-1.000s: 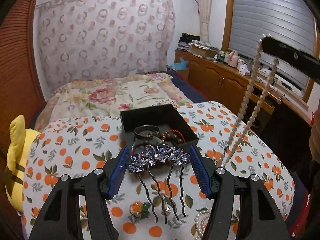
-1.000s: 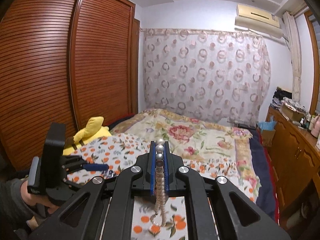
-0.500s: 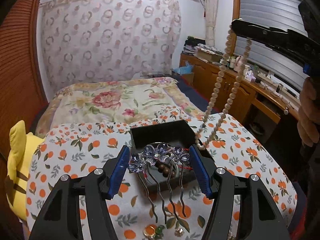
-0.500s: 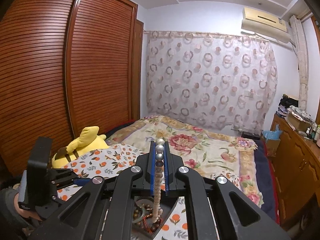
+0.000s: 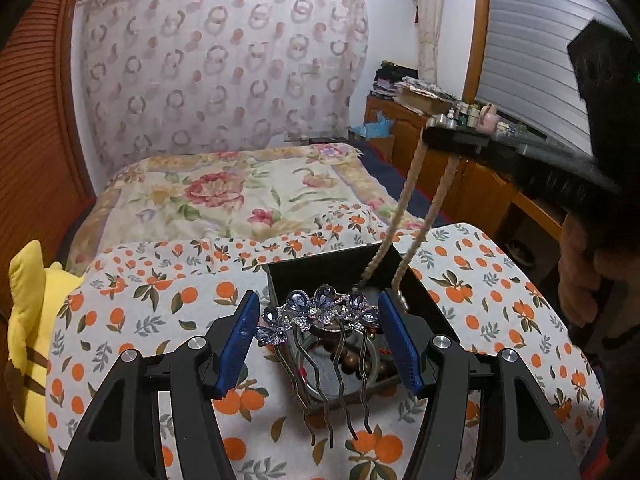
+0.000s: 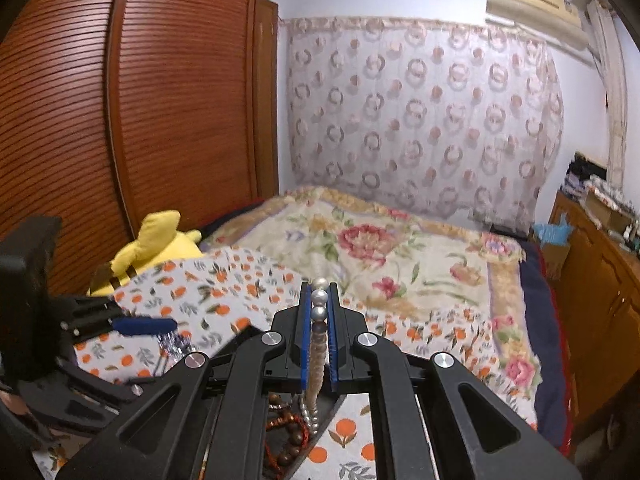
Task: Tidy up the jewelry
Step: 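Carry the pearl necklace and hair comb over the black box with both tools, then open both tools to drop the necklace and comb into the box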
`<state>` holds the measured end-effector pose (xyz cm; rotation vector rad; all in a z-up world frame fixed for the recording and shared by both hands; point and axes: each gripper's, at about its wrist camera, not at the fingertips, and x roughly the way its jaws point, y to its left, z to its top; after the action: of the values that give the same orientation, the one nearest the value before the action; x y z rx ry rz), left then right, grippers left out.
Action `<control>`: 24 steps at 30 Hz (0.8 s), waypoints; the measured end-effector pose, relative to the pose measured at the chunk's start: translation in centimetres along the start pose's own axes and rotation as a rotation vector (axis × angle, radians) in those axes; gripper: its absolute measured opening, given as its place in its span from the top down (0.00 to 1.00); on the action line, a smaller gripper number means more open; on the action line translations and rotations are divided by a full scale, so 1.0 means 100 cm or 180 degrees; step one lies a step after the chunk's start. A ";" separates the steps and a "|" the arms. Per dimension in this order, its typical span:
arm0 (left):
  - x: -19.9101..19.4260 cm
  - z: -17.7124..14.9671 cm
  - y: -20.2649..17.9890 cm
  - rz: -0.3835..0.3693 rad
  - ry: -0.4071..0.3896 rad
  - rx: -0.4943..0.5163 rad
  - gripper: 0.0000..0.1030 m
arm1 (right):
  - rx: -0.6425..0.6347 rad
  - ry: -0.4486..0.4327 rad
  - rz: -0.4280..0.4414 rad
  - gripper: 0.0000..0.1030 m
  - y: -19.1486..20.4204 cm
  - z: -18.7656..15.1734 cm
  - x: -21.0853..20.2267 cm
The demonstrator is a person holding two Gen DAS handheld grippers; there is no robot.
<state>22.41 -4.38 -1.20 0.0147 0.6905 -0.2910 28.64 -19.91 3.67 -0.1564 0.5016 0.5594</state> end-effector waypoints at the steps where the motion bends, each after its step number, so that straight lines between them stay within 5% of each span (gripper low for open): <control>1: 0.002 0.001 0.001 0.0000 0.0007 0.0000 0.43 | 0.0013 0.0053 0.0005 0.92 -0.002 -0.005 0.005; 10: 0.025 0.010 0.002 0.0003 0.0072 -0.0027 0.43 | 0.0143 0.0361 0.0191 0.90 -0.006 -0.035 0.025; 14: 0.035 0.011 0.000 -0.0013 0.0125 -0.0046 0.43 | 0.0157 0.0352 0.0214 0.62 -0.009 -0.040 0.021; 24: 0.053 0.021 -0.007 0.0016 0.0146 0.0001 0.43 | 0.0236 0.0315 0.0108 0.62 -0.023 -0.054 0.002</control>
<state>27.40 -6.61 -2.90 0.0235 0.7358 -0.2866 27.76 -23.24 -1.12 -0.1053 0.6215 0.5673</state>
